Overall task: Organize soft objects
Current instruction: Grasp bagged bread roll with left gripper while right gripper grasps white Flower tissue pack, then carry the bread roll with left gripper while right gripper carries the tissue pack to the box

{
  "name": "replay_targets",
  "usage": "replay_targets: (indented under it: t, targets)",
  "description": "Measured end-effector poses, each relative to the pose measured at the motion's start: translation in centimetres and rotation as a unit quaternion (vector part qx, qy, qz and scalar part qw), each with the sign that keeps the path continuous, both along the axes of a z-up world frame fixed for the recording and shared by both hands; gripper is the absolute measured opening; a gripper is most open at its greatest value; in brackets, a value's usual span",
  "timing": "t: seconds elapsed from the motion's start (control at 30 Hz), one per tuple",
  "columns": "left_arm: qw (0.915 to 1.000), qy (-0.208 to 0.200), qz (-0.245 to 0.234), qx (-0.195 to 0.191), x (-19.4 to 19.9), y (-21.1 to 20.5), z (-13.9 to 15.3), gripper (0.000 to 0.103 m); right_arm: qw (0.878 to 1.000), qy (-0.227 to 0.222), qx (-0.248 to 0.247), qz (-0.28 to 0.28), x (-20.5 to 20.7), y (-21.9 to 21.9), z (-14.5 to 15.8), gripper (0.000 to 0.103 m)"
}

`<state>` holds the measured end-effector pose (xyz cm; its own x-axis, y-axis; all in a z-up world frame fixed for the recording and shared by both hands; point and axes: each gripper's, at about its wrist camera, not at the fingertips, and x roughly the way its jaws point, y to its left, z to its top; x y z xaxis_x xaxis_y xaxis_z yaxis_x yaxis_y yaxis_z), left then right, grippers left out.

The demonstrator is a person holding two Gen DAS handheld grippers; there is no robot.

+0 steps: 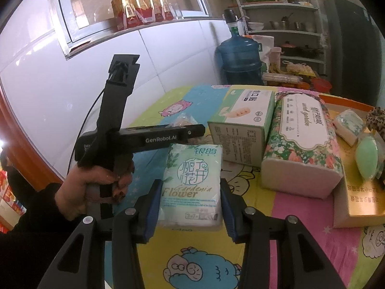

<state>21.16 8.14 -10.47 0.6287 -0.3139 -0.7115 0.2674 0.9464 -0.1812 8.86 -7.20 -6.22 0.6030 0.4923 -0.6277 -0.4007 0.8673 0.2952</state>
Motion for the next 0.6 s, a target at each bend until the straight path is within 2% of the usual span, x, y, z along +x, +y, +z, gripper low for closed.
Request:
replay_targets:
  t: [0.07,0.43,0.6]
  targets:
    - [0.9999,-0.011,0.005,0.002,-0.5,-0.1,0.3,0.051,1.000,-0.001,0.000,-0.001,-0.1,-0.1,0.0,0.046]
    - [0.9979,-0.048,0.038,-0.020,-3.9,1.3,2.0,0.050,1.000,-0.015,0.006,-0.003,-0.6,-1.1,0.7,0.046]
    - [0.9958,-0.070,0.058,-0.015,-5.4,1.7,3.7,0.050,1.000,-0.022,0.007,-0.005,-0.9,-1.4,1.2,0.046]
